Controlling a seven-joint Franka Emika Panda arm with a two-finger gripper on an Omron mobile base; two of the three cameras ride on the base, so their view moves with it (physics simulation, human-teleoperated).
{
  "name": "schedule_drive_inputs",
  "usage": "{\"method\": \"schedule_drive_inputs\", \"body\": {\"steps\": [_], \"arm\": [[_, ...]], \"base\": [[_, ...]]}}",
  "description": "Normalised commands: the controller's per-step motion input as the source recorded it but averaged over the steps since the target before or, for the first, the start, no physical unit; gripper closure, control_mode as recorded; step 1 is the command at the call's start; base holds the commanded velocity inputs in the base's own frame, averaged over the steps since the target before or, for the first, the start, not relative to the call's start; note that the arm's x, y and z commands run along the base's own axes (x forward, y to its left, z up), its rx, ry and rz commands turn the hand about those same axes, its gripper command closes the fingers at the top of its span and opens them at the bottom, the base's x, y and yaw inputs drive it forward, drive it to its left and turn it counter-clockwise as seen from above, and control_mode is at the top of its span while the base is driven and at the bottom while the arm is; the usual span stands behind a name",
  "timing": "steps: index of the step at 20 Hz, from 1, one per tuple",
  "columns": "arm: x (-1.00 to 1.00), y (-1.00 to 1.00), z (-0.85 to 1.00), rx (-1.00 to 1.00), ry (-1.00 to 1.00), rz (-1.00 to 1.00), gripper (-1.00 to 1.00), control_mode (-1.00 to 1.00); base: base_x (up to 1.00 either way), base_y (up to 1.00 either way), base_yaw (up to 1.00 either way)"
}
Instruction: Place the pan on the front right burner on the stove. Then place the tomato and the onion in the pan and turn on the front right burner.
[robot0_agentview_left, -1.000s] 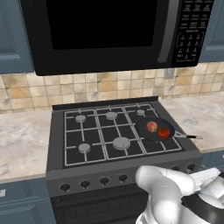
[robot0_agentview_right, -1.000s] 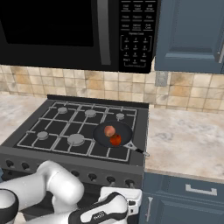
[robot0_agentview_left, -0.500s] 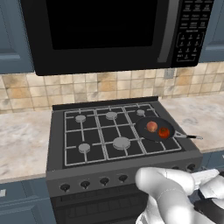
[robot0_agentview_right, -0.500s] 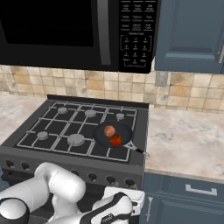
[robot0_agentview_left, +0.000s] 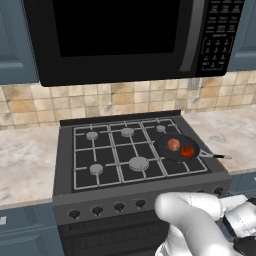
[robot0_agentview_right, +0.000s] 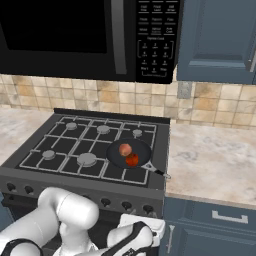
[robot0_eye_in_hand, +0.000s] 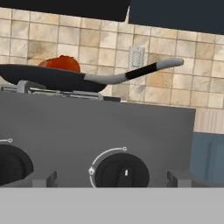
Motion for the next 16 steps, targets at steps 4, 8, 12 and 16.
{"method": "schedule_drive_inputs", "body": {"steps": [4, 8, 12, 16], "arm": [[0.21, -0.05, -0.15, 0.00, 0.00, -0.03, -1.00, -1.00], [0.17, -0.09, -0.11, 0.00, 0.00, -0.02, -1.00, -1.00], [0.17, -0.10, -0.09, 0.00, 0.00, -0.03, -1.00, -1.00], [0.16, -0.07, -0.05, 0.00, 0.00, -0.02, 1.00, -1.00]], "base": [[0.00, 0.00, 0.00], [0.00, 0.00, 0.00], [0.00, 0.00, 0.00], [0.00, 0.00, 0.00]]}}
